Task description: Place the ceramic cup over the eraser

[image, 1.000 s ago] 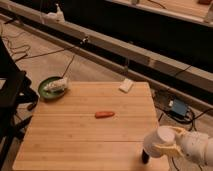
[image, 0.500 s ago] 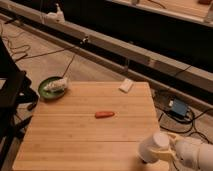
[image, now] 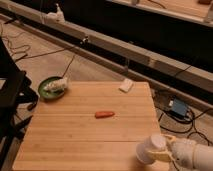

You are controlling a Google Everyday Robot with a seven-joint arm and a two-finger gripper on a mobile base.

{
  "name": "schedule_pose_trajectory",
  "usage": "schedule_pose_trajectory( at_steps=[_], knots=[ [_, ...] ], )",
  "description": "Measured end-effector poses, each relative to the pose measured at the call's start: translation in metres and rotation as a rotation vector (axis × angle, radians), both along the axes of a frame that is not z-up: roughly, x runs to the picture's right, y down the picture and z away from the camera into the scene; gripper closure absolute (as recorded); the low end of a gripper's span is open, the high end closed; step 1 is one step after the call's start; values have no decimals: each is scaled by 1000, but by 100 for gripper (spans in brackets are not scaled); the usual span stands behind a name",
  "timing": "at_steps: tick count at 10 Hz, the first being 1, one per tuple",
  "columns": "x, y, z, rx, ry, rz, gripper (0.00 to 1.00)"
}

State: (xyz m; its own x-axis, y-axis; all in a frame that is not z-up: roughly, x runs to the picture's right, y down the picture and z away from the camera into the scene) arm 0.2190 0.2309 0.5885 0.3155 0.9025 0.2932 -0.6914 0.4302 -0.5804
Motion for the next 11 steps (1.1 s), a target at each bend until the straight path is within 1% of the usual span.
schedule_pose_trajectory(
  at_steps=[1, 2, 4, 5, 7, 11],
  knots=[
    [1, 1, 4, -3, -2, 0, 60],
    [1, 1, 9, -11, -6, 4, 48],
    [3, 3, 14, -28, -9, 12, 30],
    [4, 4, 16, -34, -12, 14, 27],
    [2, 4, 16, -38, -24, 15, 26],
    [2, 3, 16, -35, -24, 13, 26]
  ],
)
